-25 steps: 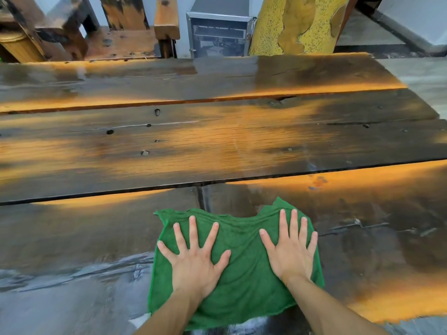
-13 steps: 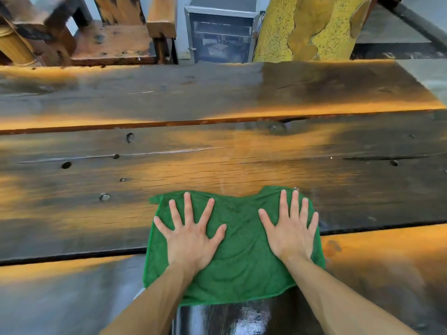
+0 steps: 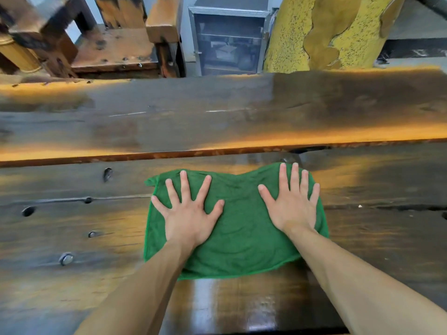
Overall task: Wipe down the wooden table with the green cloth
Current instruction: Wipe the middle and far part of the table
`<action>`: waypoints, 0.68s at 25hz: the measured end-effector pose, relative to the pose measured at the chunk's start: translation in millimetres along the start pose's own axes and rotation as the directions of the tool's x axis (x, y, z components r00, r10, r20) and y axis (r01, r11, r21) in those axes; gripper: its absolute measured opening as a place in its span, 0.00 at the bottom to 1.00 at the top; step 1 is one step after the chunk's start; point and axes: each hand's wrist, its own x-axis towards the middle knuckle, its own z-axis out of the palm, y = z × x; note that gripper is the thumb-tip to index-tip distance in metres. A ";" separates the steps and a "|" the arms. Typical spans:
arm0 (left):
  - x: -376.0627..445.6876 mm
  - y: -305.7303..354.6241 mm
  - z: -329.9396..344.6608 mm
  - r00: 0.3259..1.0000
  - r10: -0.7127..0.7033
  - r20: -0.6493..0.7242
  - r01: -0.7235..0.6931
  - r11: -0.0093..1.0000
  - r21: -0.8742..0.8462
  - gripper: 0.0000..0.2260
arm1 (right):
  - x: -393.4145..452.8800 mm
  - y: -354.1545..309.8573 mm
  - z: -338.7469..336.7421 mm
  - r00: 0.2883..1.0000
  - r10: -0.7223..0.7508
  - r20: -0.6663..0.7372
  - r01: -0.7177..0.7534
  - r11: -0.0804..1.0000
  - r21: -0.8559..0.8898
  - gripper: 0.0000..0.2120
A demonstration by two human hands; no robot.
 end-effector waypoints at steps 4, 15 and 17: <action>65.9 8.5 -15.1 1.000 0.023 -0.019 -0.023 1.000 0.008 0.32 | 67.5 -15.9 -8.6 1.000 0.023 -0.005 -0.023 1.000 0.019 0.41; 231.9 43.4 -44.9 0.989 0.144 -0.021 -0.144 0.990 -0.001 0.32 | 183.9 -35.2 -24.3 0.975 0.185 -0.121 -0.183 0.983 0.026 0.36; 252.2 50.1 -48.4 0.989 0.145 -0.029 -0.145 0.989 0.001 0.33 | 198.1 -33.5 -29.0 0.984 0.159 -0.080 -0.159 0.987 -0.001 0.35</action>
